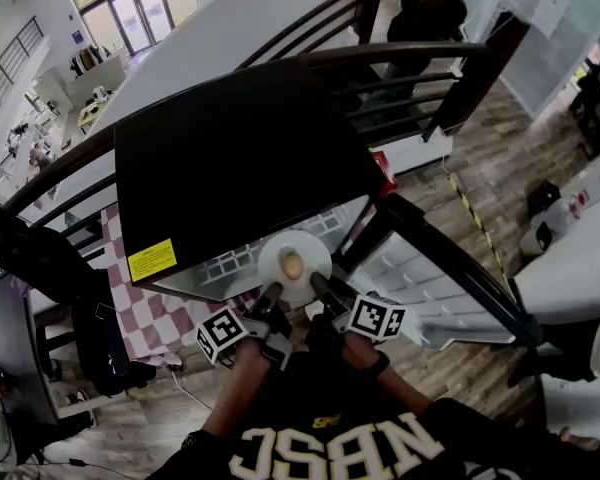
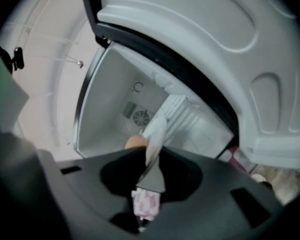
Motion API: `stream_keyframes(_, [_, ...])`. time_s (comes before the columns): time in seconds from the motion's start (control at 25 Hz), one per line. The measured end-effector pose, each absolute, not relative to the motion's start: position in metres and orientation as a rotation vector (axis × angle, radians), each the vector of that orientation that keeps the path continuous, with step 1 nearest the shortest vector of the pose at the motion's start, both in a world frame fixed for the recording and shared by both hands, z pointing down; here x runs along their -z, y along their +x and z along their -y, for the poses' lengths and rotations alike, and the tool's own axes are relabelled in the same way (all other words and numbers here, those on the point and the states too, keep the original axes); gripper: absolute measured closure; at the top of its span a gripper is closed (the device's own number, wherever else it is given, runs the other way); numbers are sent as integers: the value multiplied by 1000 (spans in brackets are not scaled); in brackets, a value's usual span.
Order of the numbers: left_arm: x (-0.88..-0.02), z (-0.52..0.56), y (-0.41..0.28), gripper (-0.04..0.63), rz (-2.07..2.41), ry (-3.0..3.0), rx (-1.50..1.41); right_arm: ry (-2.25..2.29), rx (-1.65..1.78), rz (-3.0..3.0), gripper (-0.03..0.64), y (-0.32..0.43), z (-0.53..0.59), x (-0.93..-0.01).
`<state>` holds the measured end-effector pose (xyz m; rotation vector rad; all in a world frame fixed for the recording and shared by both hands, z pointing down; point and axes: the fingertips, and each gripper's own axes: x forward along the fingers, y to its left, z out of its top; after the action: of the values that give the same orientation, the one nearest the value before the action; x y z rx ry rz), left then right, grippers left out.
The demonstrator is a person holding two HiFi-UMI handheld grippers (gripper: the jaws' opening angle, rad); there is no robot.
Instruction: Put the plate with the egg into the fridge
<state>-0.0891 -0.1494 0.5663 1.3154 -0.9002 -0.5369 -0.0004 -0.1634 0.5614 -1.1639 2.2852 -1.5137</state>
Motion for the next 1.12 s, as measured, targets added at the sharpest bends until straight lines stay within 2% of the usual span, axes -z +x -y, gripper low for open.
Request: stream_keyframes(1.12, [-576, 207, -93, 565, 953, 1224, 582, -1108, 1596, -2084, 552, -3, 230, -570])
